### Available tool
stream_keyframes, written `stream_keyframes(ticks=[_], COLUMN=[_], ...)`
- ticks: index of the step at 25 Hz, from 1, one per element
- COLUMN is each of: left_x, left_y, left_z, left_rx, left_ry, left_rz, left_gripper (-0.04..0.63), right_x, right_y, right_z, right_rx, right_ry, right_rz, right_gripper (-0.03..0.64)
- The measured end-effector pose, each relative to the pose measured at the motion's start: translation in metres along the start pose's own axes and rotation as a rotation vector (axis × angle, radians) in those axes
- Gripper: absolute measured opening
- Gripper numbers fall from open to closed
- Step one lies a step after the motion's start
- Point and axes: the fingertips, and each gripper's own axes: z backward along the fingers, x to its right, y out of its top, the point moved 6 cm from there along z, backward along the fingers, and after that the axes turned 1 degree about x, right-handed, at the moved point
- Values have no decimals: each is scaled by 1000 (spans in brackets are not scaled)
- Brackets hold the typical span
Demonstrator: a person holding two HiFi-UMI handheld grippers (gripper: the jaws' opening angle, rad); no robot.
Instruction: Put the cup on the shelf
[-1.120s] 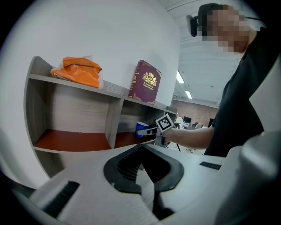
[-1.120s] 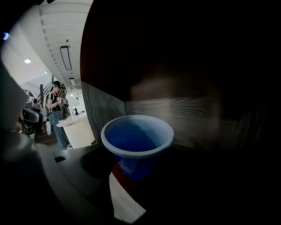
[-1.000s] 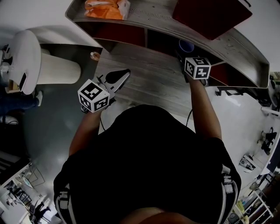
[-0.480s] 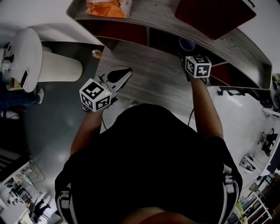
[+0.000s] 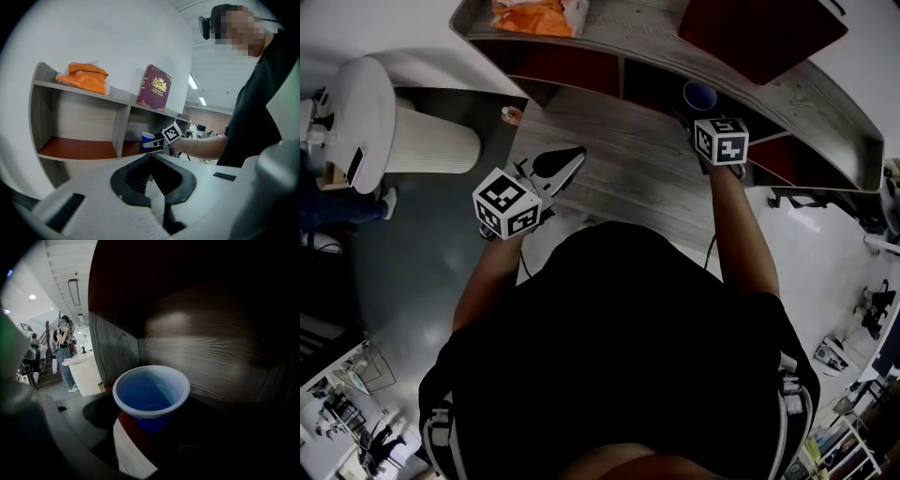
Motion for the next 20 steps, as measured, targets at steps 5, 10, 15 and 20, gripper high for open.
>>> stream_keyframes(ticks=[5,10,15,20], left_x=[2,5,8,11], left_y=[-1,-2,-5,-6], left_z=[4,6,10,12], left_rx=[3,3,-1,1], left_ry=[3,-1,1,-6], left_rz=[3,-1,1,-1], left_gripper=[17,17,17,17], right_x=[1,-1,-2,-3], right_y=[0,-1,-3,-5], right_z=[1,3,5,12], right_rx=[0,-4,-7,-12], right_ry=[-5,-5,-8,-26], right_rz=[-20,-23,-27,-33], right_gripper=[341,342,341,341])
